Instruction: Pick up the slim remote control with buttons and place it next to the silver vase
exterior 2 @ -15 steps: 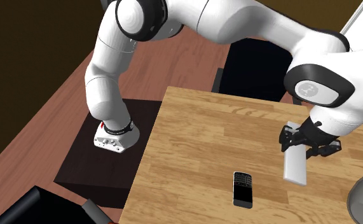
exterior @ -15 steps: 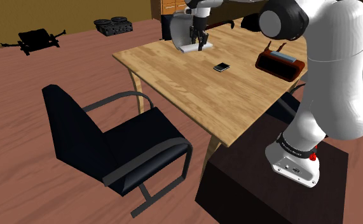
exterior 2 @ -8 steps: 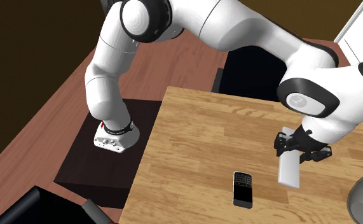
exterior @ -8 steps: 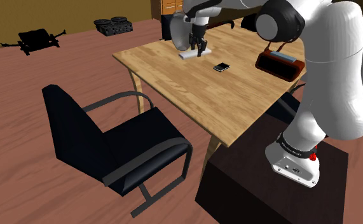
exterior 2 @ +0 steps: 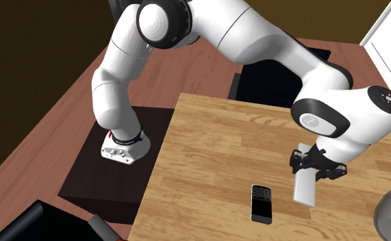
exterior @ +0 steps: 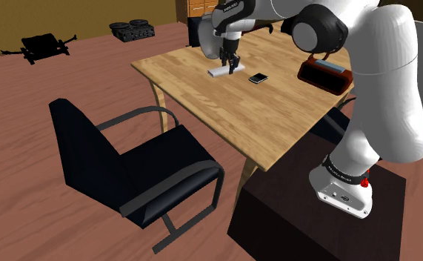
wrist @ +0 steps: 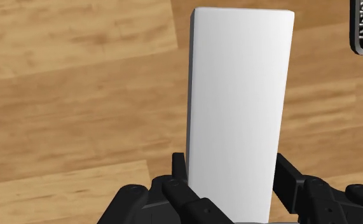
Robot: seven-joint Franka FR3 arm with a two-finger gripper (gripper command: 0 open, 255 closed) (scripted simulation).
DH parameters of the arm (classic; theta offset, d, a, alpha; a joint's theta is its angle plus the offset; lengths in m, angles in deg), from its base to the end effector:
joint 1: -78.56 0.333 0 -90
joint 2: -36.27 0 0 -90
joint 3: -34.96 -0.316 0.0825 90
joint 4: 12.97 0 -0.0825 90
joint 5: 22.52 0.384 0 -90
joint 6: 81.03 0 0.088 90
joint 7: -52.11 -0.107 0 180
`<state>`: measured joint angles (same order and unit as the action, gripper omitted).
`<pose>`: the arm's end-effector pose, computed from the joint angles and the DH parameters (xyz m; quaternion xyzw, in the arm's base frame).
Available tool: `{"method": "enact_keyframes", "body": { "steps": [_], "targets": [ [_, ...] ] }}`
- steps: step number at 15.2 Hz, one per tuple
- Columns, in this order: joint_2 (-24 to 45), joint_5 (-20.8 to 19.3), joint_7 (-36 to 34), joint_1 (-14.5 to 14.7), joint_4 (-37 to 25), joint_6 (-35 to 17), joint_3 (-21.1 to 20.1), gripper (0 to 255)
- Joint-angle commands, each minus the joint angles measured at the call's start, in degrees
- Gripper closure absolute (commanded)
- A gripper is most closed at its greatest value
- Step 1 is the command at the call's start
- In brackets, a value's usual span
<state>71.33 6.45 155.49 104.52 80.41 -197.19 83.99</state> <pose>0.6545 -0.1597 0.3579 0.8046 0.5937 0.0062 0.0074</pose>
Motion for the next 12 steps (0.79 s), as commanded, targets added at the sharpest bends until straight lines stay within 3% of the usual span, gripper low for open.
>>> {"method": "enact_keyframes", "body": {
  "steps": [1,11,12],
  "targets": [
    [0.52,0.54,0.39,-0.14,0.74,-1.16,-0.38,255],
    [1.11,1.07,0.71,-0.35,1.2,-2.1,-0.8,255],
    [1.11,1.07,0.71,-0.35,1.2,-2.1,-0.8,0]
  ]
}}
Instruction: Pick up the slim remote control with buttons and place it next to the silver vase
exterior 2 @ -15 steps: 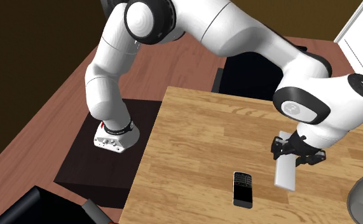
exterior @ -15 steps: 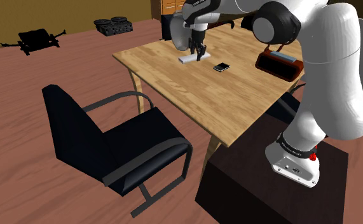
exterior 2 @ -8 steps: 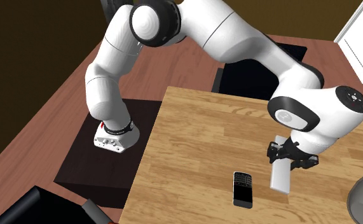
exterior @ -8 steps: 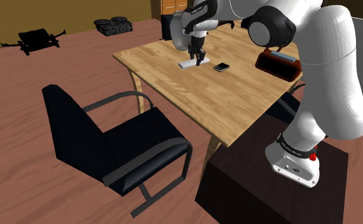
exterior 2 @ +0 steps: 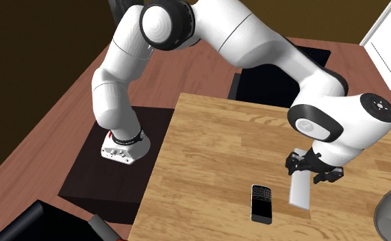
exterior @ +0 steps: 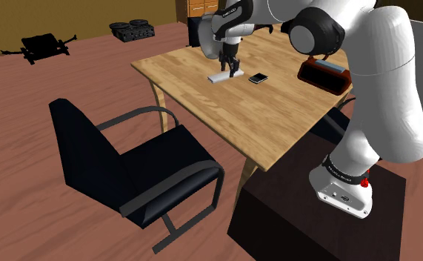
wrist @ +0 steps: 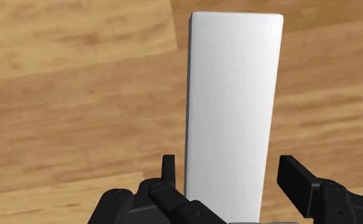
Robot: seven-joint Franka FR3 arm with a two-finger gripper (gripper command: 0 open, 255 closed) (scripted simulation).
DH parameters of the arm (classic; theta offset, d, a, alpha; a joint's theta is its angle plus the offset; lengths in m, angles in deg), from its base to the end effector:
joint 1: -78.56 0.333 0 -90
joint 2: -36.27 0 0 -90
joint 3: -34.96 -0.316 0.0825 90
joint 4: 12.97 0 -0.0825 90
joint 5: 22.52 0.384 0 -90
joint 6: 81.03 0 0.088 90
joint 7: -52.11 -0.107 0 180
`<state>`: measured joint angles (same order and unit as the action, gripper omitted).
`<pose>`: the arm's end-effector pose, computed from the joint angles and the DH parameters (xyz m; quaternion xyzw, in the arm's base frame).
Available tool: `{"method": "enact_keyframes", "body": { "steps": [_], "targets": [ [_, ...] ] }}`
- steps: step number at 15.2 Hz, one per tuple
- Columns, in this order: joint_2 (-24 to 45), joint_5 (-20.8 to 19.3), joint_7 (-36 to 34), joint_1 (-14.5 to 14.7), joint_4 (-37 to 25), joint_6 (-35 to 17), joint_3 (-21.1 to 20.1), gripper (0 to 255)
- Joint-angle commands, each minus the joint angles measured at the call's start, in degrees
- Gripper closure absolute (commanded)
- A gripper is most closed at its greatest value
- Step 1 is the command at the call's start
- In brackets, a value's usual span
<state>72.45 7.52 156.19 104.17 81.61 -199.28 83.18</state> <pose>0.6539 -0.1600 0.3388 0.8046 0.5937 0.0064 0.0076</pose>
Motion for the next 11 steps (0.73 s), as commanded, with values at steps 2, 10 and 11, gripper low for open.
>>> {"method": "enact_keyframes", "body": {
  "steps": [2,10,11],
  "targets": [
    [-0.01,0.0,0.0,0.01,0.0,-0.01,0.01,0],
    [-3.17,-2.81,-1.67,1.04,-2.8,5.21,2.15,0],
    [-3.17,-2.81,-1.67,1.05,-2.79,5.21,2.16,0]
  ]
}}
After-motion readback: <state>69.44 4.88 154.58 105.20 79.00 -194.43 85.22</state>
